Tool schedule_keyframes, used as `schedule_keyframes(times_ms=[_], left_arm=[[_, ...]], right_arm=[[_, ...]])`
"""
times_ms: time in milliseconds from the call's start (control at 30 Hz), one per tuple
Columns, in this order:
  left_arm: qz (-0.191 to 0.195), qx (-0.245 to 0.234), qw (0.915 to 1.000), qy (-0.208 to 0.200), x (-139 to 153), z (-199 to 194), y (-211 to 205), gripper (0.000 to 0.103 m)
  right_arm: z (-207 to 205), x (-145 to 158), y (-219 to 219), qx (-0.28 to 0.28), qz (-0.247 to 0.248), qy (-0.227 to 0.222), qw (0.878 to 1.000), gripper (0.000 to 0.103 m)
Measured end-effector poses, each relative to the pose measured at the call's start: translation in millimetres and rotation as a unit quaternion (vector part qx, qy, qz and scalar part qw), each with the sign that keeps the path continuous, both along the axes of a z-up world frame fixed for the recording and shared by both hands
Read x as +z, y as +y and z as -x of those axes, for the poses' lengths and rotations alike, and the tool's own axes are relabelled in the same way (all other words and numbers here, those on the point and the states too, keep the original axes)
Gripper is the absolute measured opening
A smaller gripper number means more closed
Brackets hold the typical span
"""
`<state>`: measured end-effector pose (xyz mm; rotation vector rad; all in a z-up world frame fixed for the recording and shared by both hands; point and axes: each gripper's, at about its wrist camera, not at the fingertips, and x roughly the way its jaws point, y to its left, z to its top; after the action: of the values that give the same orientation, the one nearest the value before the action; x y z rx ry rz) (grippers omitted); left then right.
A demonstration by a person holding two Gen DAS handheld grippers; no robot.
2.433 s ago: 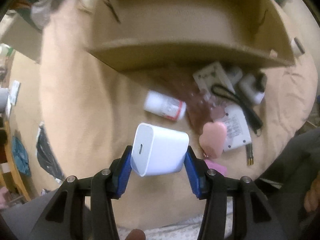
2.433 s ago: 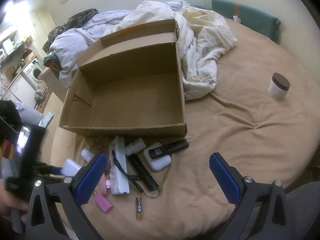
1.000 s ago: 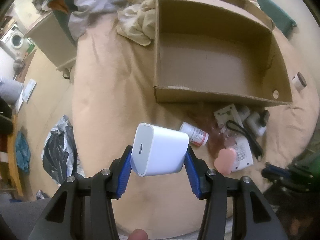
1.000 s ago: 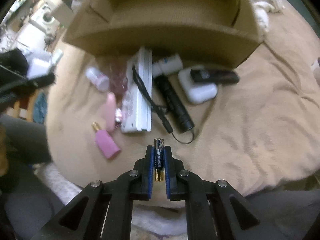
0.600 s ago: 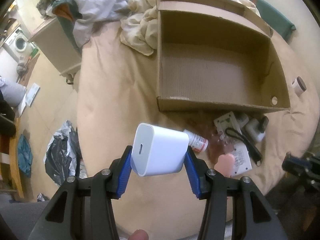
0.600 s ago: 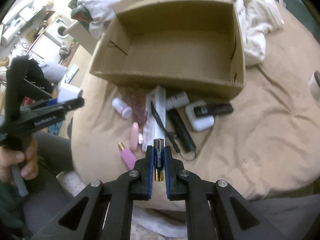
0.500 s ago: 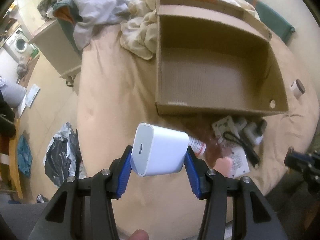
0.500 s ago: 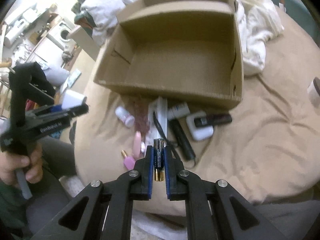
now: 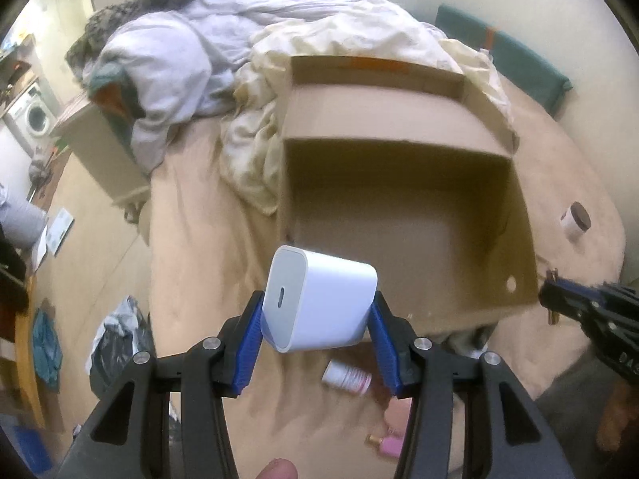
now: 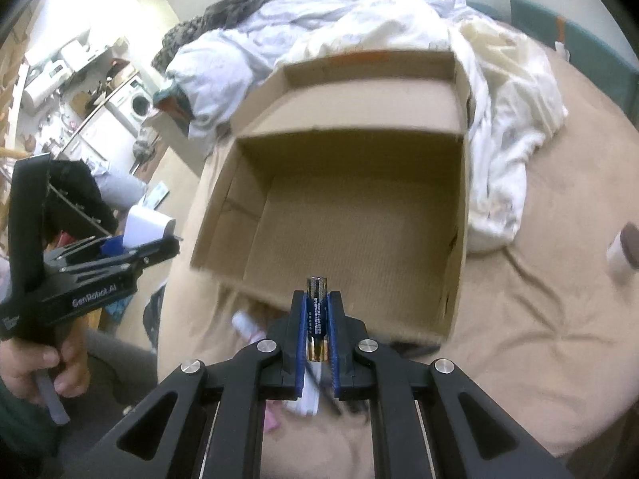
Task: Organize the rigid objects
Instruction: 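Carry the charger and battery over the box with both tools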
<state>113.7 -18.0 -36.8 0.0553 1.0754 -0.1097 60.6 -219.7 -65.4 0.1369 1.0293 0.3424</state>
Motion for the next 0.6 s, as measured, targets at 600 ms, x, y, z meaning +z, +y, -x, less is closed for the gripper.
schedule_keyframes(times_ms=[600], left_arm=[[-0.047,-0.052,0.9970,0.032,-88.3,-72.5,-55.0,0.046]], right_arm=[[-81.6,-75.9,-8.0,-0.031,0.031,0.056,0.997,0.011]])
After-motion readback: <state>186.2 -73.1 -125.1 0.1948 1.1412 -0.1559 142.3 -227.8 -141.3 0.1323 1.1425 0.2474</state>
